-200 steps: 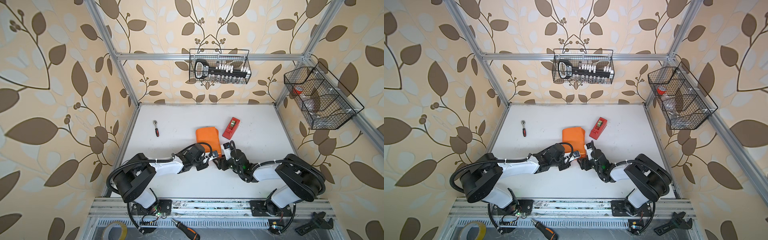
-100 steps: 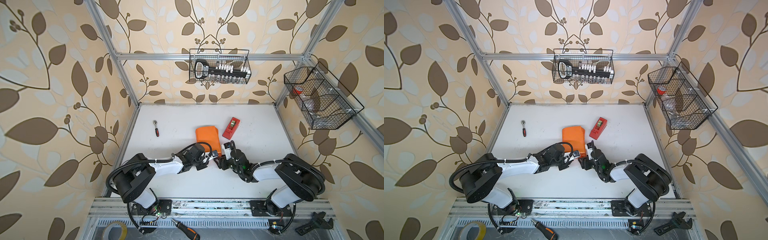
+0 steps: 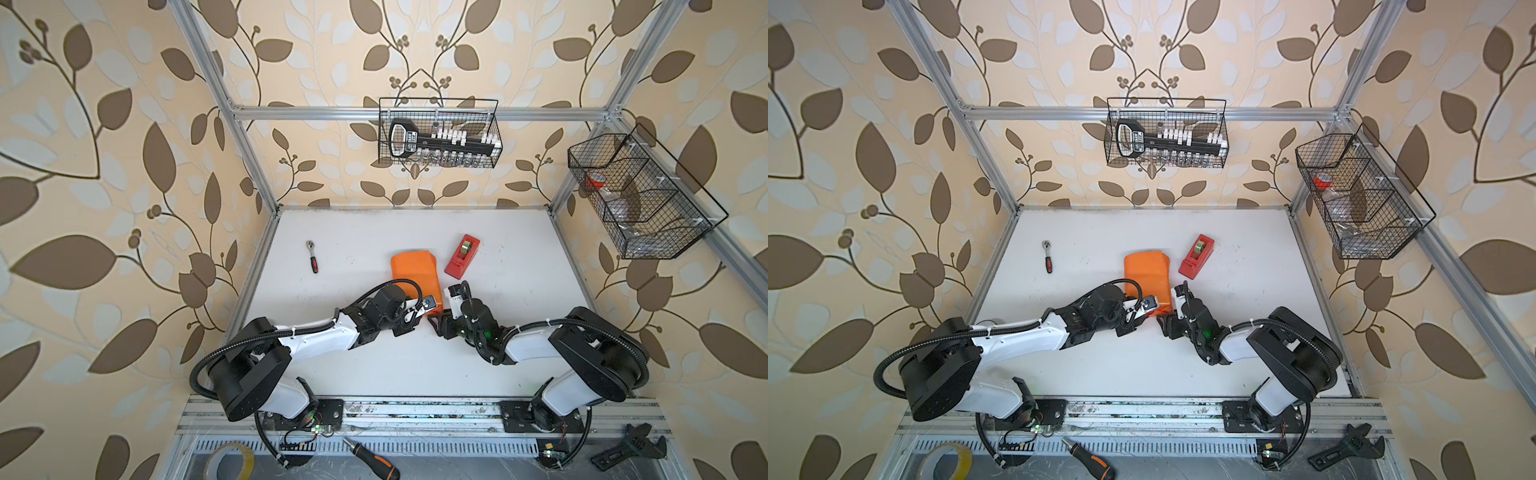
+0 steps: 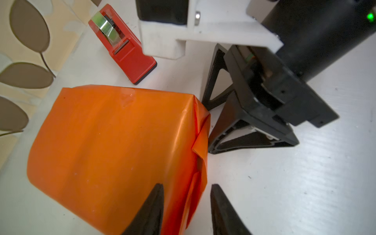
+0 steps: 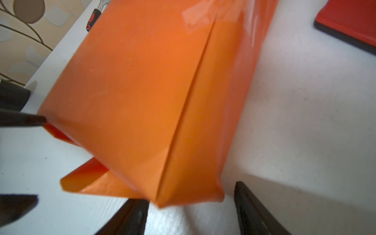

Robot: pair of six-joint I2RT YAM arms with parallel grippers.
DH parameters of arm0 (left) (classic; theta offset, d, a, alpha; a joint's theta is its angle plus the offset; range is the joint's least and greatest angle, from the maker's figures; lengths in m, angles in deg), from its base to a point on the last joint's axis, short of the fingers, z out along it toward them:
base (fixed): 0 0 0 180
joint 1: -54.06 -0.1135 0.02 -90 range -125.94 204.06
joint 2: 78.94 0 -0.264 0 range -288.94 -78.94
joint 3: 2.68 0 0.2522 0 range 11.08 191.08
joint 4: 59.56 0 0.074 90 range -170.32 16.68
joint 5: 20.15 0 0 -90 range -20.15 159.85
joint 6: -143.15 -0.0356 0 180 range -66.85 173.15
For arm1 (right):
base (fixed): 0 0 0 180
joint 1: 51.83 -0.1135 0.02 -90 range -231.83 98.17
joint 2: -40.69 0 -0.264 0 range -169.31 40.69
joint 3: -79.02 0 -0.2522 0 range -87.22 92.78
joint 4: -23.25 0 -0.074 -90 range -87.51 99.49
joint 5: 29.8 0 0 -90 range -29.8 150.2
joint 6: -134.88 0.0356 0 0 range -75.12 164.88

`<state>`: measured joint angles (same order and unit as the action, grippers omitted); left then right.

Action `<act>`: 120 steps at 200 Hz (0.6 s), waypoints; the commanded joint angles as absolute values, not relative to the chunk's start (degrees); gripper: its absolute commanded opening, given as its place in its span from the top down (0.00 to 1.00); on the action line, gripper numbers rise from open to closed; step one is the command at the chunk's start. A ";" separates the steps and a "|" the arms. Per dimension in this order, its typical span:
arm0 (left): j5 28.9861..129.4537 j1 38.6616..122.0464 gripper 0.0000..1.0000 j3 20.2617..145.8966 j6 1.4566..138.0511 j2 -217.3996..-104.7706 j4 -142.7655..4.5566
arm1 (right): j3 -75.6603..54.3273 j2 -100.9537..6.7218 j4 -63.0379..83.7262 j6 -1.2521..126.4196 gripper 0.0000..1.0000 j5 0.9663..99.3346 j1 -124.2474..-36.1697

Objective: Wrap the gift box in paper

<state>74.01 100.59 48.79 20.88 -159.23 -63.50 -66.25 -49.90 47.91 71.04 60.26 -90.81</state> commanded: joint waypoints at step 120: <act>71.07 97.95 0.01 46.95 0.91 -161.10 -51.83 | -64.96 -52.83 51.31 73.36 0.36 61.52 -90.52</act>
<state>69.84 99.49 44.09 6.08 -160.06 -54.45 -65.88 -51.98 50.86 72.72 60.48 -90.70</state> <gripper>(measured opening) 0.989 0.640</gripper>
